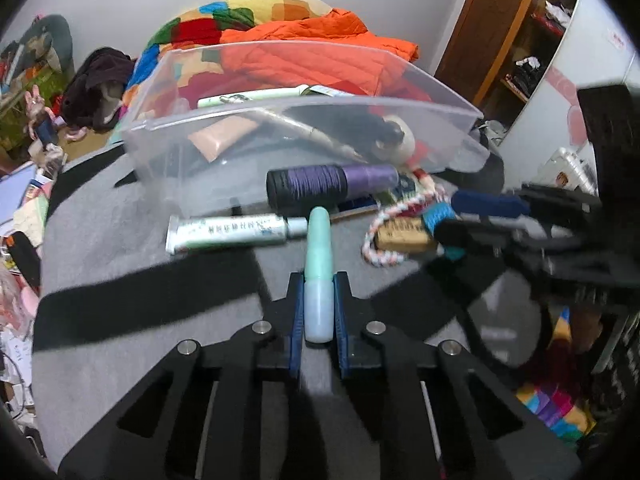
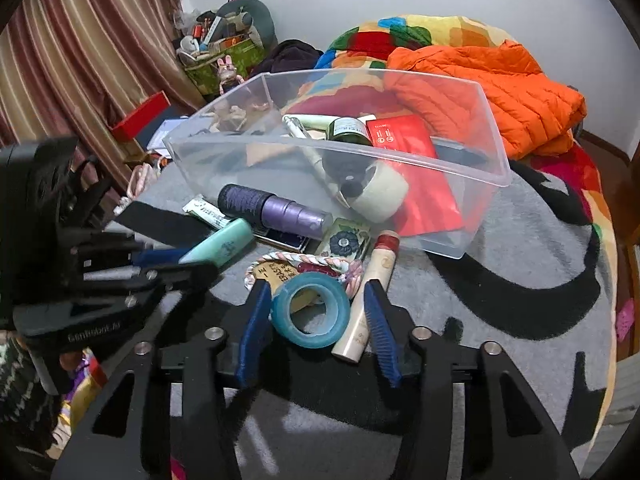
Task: Organize objects
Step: 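Grasp the mint-green bottle with the left tool while the right grasps the blue tape roll, then drop the mint-green bottle into the box with the left tool while the right drops the blue tape in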
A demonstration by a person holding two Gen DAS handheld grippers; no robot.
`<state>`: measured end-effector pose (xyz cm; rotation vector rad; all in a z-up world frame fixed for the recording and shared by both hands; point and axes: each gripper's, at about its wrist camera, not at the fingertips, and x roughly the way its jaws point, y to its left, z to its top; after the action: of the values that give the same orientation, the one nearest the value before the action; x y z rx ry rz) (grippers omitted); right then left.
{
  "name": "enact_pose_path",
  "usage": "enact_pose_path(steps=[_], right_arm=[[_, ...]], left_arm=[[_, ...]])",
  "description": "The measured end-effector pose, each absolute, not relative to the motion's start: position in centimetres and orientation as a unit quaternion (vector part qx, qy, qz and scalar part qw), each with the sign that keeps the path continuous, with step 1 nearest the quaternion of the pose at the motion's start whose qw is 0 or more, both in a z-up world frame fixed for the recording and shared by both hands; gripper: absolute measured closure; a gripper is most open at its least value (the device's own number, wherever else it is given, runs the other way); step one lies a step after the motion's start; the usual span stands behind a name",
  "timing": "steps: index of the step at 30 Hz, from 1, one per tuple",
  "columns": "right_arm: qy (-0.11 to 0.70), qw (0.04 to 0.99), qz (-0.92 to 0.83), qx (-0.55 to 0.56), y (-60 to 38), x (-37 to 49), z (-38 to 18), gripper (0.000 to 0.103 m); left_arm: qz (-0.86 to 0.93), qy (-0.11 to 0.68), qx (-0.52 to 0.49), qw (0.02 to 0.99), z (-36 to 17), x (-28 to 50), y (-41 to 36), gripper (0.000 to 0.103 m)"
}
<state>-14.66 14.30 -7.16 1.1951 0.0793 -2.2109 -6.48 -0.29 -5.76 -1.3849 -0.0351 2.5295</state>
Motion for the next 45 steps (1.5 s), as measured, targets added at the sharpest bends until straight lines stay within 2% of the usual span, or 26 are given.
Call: enact_pose_path(steps=[2, 19, 22, 25, 45], right_arm=[[0.040, 0.308, -0.838, 0.449, 14.0, -14.4, -7.0, 0.068], [0.050, 0.301, -0.831, 0.465, 14.0, -13.8, -8.3, 0.068], [0.041, 0.300, -0.833, 0.464, 14.2, -13.7, -8.2, 0.079], [0.035, 0.298, -0.836, 0.460, 14.5, -13.6, -8.0, 0.086], [0.020, 0.276, -0.885, 0.374, 16.1, -14.1, -1.6, 0.087]], left_arm=[[0.872, -0.001, -0.472, 0.128, -5.7, -5.4, -0.1, 0.089], [0.875, -0.003, -0.467, 0.124, -6.0, -6.4, -0.1, 0.089], [0.878, -0.007, -0.464, 0.119, -6.1, -6.5, -0.2, 0.089], [0.881, -0.009, -0.460, 0.113, -6.0, -6.3, -0.3, 0.089], [0.914, -0.063, -0.387, 0.101, -0.3, -5.9, -2.1, 0.089]])
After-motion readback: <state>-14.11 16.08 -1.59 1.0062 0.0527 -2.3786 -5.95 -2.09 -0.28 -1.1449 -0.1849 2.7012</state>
